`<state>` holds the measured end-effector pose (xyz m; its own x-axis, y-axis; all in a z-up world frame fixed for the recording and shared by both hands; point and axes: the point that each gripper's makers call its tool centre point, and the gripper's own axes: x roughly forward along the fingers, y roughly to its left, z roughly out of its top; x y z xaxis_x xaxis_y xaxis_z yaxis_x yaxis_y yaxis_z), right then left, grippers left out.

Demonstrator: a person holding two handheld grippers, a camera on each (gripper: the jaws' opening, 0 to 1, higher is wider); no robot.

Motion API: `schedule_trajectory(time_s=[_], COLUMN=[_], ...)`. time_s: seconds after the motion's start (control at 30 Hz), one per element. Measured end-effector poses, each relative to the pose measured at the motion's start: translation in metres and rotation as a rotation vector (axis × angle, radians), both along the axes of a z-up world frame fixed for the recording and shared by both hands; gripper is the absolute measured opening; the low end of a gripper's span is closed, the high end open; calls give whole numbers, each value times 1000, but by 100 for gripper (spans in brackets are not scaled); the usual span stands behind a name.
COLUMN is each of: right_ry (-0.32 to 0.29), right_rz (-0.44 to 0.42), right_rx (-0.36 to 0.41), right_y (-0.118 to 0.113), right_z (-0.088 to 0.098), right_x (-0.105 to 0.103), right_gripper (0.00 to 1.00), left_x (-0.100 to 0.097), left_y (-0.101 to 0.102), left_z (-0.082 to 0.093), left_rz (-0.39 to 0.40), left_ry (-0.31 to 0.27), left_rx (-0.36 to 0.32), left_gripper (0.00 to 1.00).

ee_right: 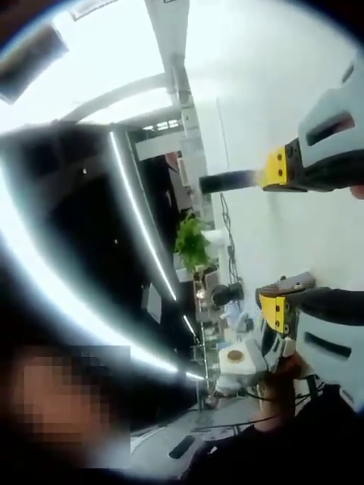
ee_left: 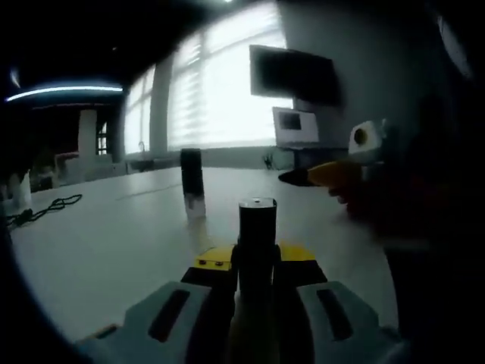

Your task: Pick up cosmetic bottle twist off cap place on table pick up cap screw tight cap place on table

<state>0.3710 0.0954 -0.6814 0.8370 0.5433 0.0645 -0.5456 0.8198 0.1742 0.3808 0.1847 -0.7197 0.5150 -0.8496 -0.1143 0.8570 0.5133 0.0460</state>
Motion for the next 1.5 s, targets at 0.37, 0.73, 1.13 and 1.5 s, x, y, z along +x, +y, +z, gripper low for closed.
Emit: schedule_trajectory(time_s=[0.37,0.73,1.13,1.5], right_ry=[-38,-44,-62,-62], right_rz=[48,36,-21,-88], right_rx=[-30,-27,-184,-232], right_y=[41,68,105,114], right_z=[23,37,28,25], right_x=[-12,-10,-3,3], right_gripper=[44,37,28,16], left_x=[-1,-6,-5,-7], left_y=[2,7,12,11], left_z=[9,23,23,25], left_rz=[11,3,19,7], left_ry=[-6,-71,-65,-65], left_rx=[-43,-82,-94,-112], left_gripper=[8,8,8,8])
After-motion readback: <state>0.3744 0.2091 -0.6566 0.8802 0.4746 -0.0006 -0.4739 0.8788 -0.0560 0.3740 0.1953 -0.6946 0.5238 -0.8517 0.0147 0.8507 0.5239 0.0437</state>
